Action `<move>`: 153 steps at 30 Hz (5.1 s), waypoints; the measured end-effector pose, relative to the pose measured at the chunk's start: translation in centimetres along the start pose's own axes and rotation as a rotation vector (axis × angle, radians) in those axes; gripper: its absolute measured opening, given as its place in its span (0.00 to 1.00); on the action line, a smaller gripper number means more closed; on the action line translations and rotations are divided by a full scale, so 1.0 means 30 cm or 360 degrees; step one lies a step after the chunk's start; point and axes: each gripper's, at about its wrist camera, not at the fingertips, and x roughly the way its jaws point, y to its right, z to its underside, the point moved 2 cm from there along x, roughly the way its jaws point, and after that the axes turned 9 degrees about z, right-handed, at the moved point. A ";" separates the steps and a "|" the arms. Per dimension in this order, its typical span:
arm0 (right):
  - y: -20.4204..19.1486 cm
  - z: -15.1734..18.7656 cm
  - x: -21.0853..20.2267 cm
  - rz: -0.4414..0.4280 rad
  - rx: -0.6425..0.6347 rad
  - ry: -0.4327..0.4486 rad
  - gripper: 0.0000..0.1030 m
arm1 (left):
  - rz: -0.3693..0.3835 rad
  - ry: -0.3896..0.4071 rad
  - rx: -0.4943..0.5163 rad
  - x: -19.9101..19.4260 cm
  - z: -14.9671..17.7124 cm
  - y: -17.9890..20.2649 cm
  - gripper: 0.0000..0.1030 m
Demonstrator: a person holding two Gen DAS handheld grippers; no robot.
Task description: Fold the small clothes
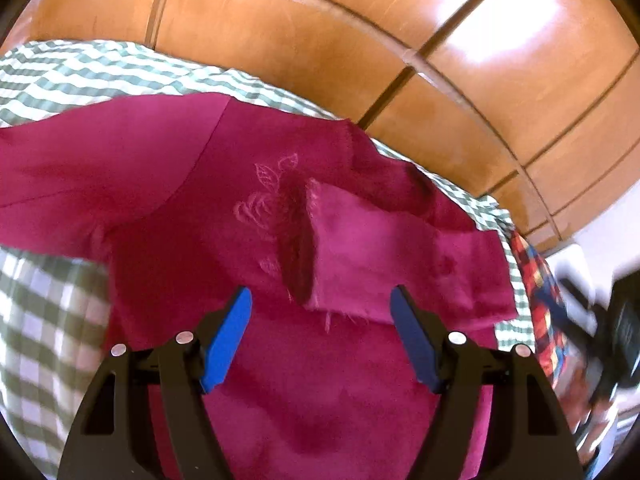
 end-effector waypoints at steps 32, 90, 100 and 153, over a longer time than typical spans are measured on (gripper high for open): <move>0.076 -0.106 0.173 0.0066 0.0122 0.0062 0.51 | -0.0309 -0.0023 0.0237 0.155 -0.187 0.048 0.07; -0.185 0.375 0.214 0.0510 -0.0552 0.0036 0.79 | -0.0706 0.0639 -0.0541 -0.593 -0.194 -0.688 0.05; -0.173 0.382 0.204 0.0465 -0.0524 0.0078 0.79 | -0.0313 0.0598 -0.0362 -0.544 -0.145 -0.402 0.05; -0.309 -0.073 0.462 0.0179 -0.0171 -0.0272 0.42 | -0.0279 0.0210 0.0003 -0.152 0.189 -0.164 0.52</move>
